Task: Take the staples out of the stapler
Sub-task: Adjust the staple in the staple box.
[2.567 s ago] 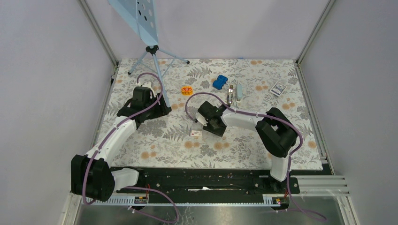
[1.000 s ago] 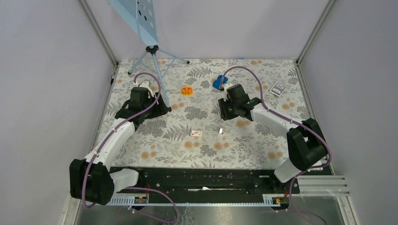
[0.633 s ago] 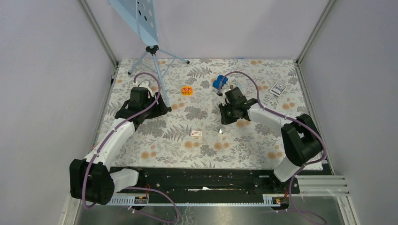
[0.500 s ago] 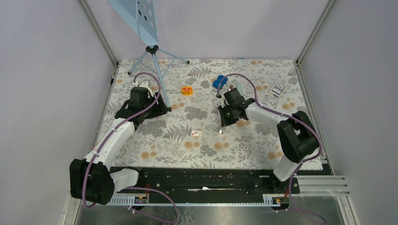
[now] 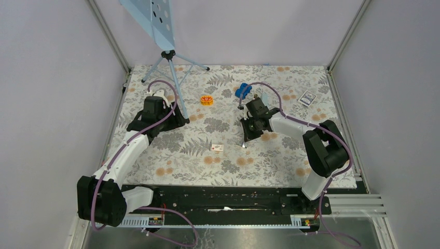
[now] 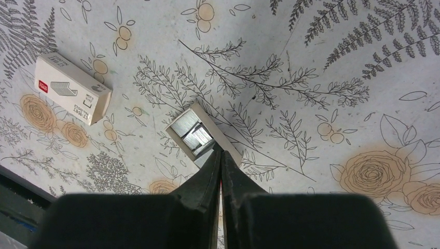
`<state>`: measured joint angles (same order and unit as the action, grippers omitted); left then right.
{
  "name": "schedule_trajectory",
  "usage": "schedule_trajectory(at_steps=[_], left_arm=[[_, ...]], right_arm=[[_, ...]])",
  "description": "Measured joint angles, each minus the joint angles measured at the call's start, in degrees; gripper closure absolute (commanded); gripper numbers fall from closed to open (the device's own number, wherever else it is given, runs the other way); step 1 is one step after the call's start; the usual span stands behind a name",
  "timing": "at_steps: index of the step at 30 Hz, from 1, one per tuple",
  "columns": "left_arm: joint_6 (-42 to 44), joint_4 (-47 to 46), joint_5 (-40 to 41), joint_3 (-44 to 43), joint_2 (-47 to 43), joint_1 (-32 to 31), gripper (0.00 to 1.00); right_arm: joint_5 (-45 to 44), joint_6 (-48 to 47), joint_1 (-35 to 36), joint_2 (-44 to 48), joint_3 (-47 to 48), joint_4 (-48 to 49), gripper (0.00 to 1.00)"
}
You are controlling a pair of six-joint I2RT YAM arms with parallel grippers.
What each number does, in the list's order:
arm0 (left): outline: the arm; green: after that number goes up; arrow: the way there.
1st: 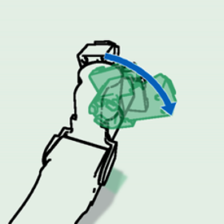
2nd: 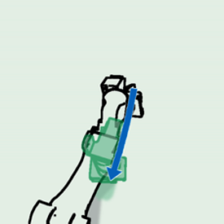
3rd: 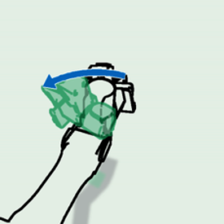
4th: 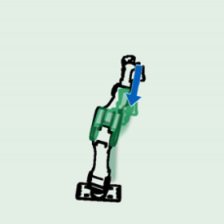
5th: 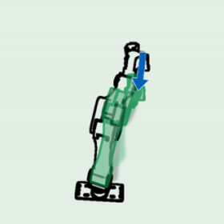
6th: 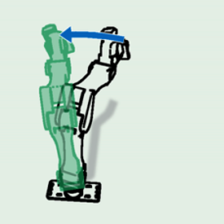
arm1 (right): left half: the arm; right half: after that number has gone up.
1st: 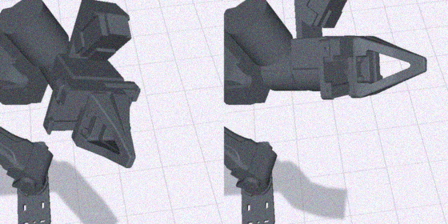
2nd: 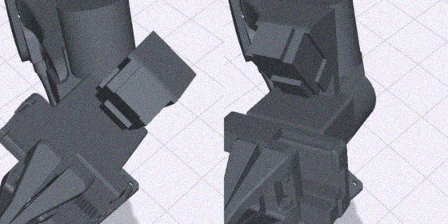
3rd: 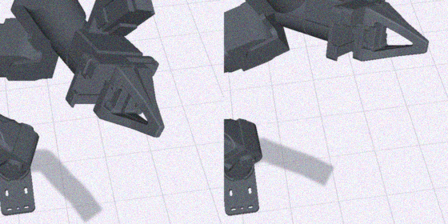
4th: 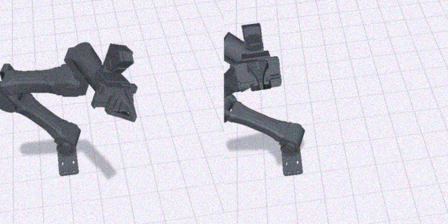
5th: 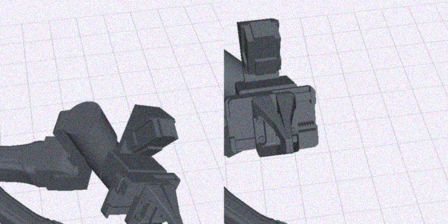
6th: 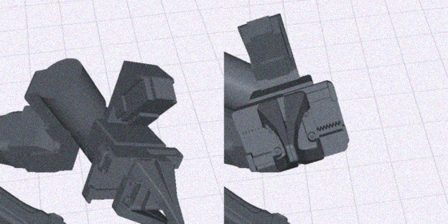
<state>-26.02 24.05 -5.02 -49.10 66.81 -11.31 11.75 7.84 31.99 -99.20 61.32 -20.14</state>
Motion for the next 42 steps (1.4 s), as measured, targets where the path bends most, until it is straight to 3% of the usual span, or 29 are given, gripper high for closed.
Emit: schedule_trajectory(at_steps=[42], left_arm=[[-0.15, -0.04, -0.85, 0.0, 0.07, 0.42, 0.33]], right_arm=[[1.68, -3.85, 0.09, -1.29, 0.85, -3.48, 0.92]])
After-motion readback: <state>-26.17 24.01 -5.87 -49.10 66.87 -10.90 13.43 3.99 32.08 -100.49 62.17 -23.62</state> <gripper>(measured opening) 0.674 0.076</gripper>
